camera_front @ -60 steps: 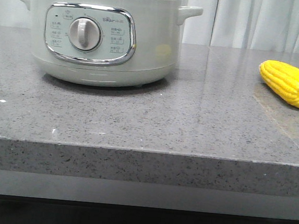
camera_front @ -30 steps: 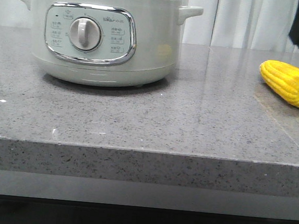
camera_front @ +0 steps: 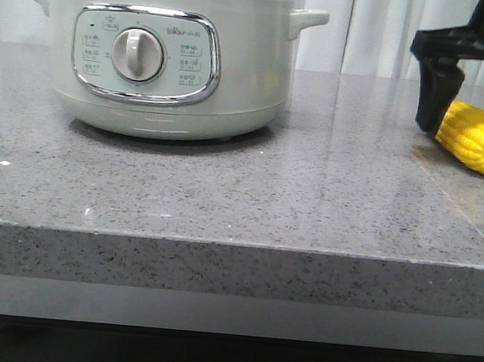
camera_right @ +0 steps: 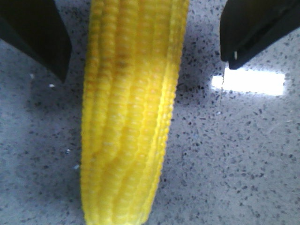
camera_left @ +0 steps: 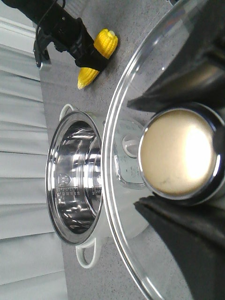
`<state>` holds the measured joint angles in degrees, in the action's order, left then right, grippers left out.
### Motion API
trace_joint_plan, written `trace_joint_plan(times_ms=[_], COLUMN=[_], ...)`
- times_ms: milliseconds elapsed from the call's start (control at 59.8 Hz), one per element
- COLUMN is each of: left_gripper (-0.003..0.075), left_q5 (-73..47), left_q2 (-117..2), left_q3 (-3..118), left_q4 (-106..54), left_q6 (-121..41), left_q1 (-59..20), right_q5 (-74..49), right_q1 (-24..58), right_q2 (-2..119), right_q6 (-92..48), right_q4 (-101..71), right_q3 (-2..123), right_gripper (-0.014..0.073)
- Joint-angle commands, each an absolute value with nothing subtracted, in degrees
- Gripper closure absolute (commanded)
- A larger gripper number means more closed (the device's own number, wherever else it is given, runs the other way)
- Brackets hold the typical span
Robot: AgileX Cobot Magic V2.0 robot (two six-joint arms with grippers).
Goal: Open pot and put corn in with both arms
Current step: 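Lower the right gripper over the yellow corn cob and grasp it, then lift the corn cob with the right gripper and carry it over the pot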
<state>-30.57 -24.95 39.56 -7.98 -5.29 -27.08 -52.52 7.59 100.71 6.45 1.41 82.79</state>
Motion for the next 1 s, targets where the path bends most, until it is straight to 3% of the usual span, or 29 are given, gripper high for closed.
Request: trace_joint_plan(times_ms=[0,100,251,385,987], left_gripper=[0.0501,0.0501,0.0501,0.0501,0.0501], left_q5=[-21.5,-21.5,-21.5,-21.5,-21.5], left_q2=[-25.0,-25.0,-25.0,-25.0,-25.0], left_q3=[41.7,41.7,41.7,41.7,41.7], left_q4=[-8.9,-8.9,-8.9,-8.9,-8.9], left_q6=[-5.0,-5.0,-5.0,-5.0,-5.0], left_q1=[-27.4,-27.4,-27.4,-27.4,-27.4], right_q5=[-52.2,-53.6,-54.9,-55.9,-61.5], right_q1=[7.5,7.5,7.5,7.5,11.3], right_q2=[99.3,100.1,100.1,99.8,83.8], right_q6=[5.9,5.3,5.1,5.1,3.5], right_q4=[2.3,2.3,2.3,2.3,-1.6], right_q3=[85.0,85.1,85.1,85.3,85.3], right_gripper=[-0.0051,-0.0009,0.0189,0.0286,0.0293])
